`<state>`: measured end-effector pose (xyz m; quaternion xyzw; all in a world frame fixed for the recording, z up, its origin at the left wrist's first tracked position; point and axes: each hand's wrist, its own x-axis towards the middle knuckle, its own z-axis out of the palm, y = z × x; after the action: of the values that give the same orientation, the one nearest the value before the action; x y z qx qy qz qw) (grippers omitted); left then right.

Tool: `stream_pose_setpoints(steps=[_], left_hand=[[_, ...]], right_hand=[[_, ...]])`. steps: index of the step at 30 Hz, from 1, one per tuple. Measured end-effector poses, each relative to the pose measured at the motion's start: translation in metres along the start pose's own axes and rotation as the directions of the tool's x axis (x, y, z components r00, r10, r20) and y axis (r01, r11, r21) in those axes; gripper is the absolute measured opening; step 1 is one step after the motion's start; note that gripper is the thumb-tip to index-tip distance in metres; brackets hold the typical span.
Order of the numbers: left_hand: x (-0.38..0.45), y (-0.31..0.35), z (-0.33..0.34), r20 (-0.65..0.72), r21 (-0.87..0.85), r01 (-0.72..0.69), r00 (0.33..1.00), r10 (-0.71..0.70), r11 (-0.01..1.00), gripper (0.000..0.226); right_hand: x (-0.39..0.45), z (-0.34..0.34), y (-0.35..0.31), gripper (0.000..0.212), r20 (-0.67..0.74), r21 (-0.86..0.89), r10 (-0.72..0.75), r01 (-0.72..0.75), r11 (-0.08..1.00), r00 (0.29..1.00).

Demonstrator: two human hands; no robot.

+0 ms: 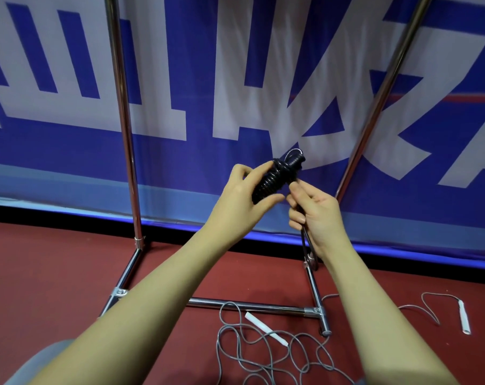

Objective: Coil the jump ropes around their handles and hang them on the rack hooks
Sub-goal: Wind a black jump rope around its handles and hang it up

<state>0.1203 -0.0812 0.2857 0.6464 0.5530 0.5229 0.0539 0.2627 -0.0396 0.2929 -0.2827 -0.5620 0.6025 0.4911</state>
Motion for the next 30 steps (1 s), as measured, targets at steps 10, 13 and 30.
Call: stream_pose_setpoints(steps=[10, 13, 30], left_hand=[[-0.005, 0.001, 0.003, -0.110, 0.190, -0.004, 0.994, 0.025, 0.982, 0.062], [-0.001, 0.002, -0.001, -0.068, 0.211, 0.062, 0.997, -0.049, 0.976, 0.058], [0.002, -0.003, -0.009, -0.015, 0.415, 0.016, 1.000, -0.011, 0.910, 0.069]], right_hand=[[0.002, -0.001, -0.002, 0.026, -0.001, 0.092, -0.036, 0.036, 0.995, 0.999], [-0.001, -0.002, -0.006, 0.035, 0.072, 0.145, -0.018, 0.007, 0.989, 0.997], [0.001, -0.006, -0.002, 0.033, 0.148, 0.094, 0.112, -0.127, 0.987, 0.983]])
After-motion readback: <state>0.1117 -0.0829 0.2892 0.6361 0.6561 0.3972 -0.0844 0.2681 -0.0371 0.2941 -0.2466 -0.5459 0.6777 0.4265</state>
